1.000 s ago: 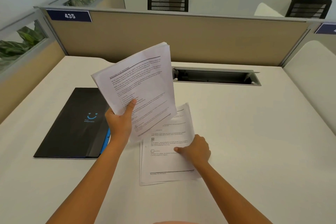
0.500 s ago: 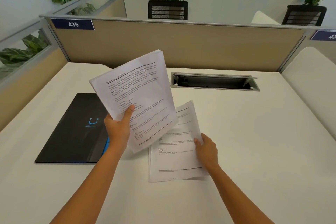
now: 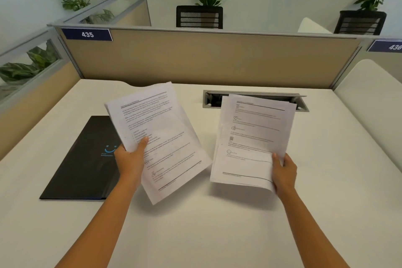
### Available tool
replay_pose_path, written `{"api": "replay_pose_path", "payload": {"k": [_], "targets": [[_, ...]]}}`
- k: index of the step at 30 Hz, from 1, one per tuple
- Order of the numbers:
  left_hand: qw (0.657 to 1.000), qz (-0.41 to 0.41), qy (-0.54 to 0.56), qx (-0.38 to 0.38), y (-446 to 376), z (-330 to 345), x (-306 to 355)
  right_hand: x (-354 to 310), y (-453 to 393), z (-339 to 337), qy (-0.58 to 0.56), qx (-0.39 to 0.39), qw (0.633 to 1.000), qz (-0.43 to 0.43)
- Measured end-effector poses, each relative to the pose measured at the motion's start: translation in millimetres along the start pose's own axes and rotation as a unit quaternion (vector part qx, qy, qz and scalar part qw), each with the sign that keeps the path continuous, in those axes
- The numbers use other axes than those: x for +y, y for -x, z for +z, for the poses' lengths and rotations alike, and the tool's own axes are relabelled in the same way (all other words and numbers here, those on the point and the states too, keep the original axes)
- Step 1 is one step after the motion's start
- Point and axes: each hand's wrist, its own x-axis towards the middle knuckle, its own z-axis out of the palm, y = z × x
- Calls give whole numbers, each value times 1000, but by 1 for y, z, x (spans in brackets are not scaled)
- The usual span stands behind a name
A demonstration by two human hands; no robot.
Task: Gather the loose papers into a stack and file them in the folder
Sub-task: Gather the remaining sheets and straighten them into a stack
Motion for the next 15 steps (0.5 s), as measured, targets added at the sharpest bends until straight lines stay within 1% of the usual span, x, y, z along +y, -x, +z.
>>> {"api": "replay_pose_path", "payload": {"k": [7, 11, 15], "targets": [[997, -54, -53, -29, -3, 6, -30, 2, -4, -4, -65, -7, 998, 0], [991, -91, -53, -87, 0, 13, -45, 3, 1, 0, -76, -37, 996, -1], [974, -147, -69, -155, 6, 20, -56, 4, 6, 4, -76, -52, 996, -3]]}}
